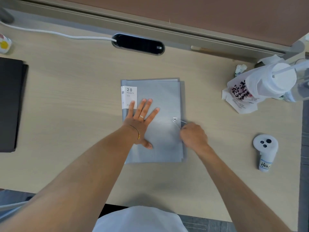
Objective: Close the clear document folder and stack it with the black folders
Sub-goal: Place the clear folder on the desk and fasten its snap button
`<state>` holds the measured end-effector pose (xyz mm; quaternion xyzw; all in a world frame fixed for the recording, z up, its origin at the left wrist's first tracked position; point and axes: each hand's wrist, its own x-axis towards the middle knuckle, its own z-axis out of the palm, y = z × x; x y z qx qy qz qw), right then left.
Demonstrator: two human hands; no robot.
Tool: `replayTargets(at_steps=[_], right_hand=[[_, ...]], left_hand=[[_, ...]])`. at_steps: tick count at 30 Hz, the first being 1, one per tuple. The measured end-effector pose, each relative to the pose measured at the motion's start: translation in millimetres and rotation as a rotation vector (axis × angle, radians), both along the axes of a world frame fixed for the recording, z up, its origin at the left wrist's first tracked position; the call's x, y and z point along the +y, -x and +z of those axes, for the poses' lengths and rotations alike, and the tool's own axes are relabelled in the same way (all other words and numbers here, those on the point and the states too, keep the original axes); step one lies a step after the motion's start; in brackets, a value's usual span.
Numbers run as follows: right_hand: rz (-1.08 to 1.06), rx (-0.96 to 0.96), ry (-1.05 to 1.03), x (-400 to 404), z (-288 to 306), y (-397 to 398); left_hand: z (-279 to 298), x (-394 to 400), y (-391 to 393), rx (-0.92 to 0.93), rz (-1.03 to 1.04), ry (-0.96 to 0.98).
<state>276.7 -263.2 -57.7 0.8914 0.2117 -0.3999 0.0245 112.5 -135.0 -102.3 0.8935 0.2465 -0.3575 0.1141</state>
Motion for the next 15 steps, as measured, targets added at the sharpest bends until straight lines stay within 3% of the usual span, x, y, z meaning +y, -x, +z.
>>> replayTargets(at_steps=[8, 15], right_hand=[[-0.01, -0.008, -0.088, 56.4, 8.4, -45.3], [0.306, -0.12, -0.115, 77.2, 7.4, 24.9]], left_hand=[[-0.2, -0.3, -0.6, 0.004, -0.005, -0.001], [-0.8, -0.1, -0.8, 0.013, -0.003, 0.001]])
